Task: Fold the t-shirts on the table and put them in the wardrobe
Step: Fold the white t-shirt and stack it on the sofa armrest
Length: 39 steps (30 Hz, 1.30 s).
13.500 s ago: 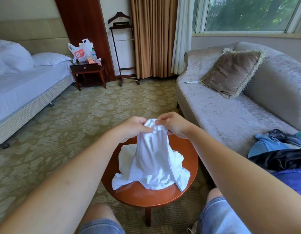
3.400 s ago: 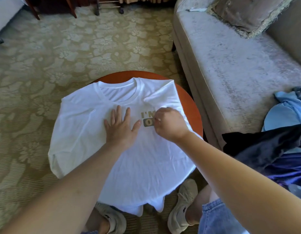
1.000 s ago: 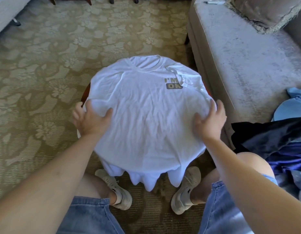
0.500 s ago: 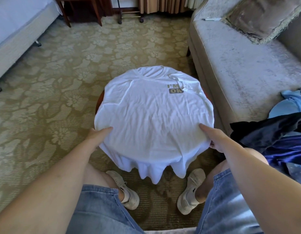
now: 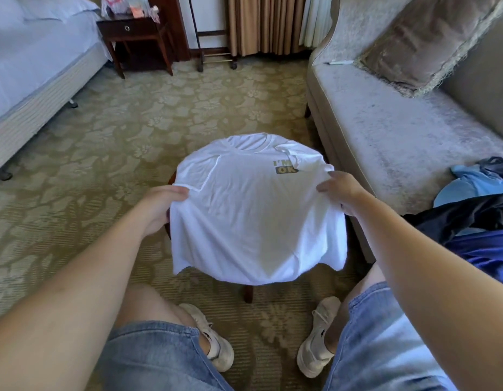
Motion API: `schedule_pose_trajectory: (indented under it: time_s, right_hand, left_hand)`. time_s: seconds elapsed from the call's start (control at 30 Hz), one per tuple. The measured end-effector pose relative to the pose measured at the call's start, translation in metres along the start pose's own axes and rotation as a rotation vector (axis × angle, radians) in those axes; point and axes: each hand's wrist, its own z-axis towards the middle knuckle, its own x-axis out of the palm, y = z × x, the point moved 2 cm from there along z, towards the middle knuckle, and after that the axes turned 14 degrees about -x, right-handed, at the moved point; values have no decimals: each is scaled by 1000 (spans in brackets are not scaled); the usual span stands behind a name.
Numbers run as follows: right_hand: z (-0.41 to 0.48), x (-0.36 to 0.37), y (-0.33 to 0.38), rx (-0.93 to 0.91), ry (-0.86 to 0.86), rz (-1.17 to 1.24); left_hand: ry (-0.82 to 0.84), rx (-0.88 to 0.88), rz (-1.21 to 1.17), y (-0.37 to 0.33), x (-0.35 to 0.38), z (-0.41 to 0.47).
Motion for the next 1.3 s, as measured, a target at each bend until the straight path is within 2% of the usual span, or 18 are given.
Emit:
schedule_pose_trajectory:
  time_s: [0.13,0.23,0.3,0.37,0.43,0.47,0.53,0.67,0.83,0.97,1.13,1.23,1.3]
  right_hand:
    - [22,1,33,-57,-108,296]
    - [44,2,41,-69,-96,424]
    - [46,6,28,-48,-35,188]
    - [42,11,-2,-32,54,-249]
    - [38,15,-34,-41,164,-612]
    - [39,16,-45,-72,181,-716]
    - [38,16,-53,-105,127,-783]
    - [35,6,-60,-120,28,-894]
    - [16,6,-75,-171,147,-1128]
    - [14,6,-75,-103,109,-970]
    - [23,8,-66,189,135,-640]
    - [24,10,-59,358,126,-263]
    - [15,9,-53,395,125,-81]
  left_hand:
    - [-29,80,-193,-48,9,12]
    - [-57,121,-127,-64,16,29]
    - [-75,96,95,-50,17,47]
    - [-136,24,348,-20,15,66]
    - [-234,-49,604,8,15,76]
    - [-306,-57,726,18,14,82]
    - [-417,-39,845,29,12,86]
    - [-514,-39,828,34,0,88]
    - [-474,-121,919,39,-11,83]
    - [-420,-156,868,44,-16,82]
    - [-406,-186,837,43,-20,75]
    - [-392,-215,754,46,-20,66]
    - [-409,-195,809,49,-19,57]
